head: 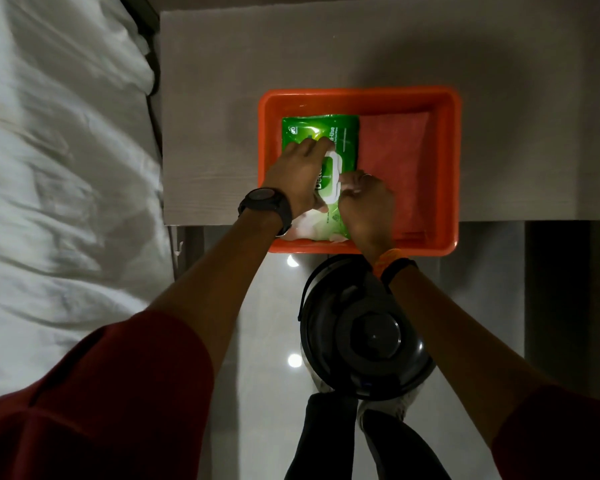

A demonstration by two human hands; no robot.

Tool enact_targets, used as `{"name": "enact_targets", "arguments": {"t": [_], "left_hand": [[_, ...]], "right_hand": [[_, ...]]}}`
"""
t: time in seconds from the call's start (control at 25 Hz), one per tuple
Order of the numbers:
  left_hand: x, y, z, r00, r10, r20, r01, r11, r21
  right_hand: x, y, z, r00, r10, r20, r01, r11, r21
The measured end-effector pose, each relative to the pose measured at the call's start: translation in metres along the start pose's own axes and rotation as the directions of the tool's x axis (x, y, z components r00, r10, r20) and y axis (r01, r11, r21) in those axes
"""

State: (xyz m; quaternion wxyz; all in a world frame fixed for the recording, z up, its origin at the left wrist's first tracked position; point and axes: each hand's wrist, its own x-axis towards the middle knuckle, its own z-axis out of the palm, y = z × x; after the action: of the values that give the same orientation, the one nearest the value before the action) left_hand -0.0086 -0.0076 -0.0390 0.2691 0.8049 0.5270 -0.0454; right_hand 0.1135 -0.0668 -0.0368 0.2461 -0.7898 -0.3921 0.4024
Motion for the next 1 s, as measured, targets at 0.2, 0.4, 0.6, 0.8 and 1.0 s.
{"name": "enact_targets", "arguments": {"t": [0.2, 0.4, 0.6, 0.8, 1.0], "left_hand": [[-0.008, -0.004, 0.002, 0.998, -0.017, -0.06, 0.004, 0.976, -0.218], [-0.012, -0.012, -0.01, 0.998, -0.049, 0.039, 0.062, 0.776, -0.628], [-0.02, -0.01, -0.007, 0.989, -0.15, 0.0, 0.104, 0.681, -0.725], [-0.02, -0.009, 0.0, 0.992, -0.11, -0.069, 0.029, 0.709, -0.704], [-0.02, -0.009, 0.003, 0.986, -0.099, -0.134, -0.018, 0.736, -0.677]], "right_hand": [[0.004, 0.002, 0.008, 0.995, 0.063, 0.084, -0.061, 0.998, -0.019], [0.022, -0.004, 0.003, 0.986, -0.084, 0.147, 0.115, 0.969, -0.22], [0.025, -0.002, 0.01, 0.967, -0.235, 0.098, 0.255, 0.892, -0.374], [0.039, -0.006, 0.01, 0.984, -0.146, 0.107, 0.165, 0.966, -0.197], [0.042, -0.02, 0.01, 0.986, -0.138, 0.093, 0.144, 0.987, -0.067]]}}
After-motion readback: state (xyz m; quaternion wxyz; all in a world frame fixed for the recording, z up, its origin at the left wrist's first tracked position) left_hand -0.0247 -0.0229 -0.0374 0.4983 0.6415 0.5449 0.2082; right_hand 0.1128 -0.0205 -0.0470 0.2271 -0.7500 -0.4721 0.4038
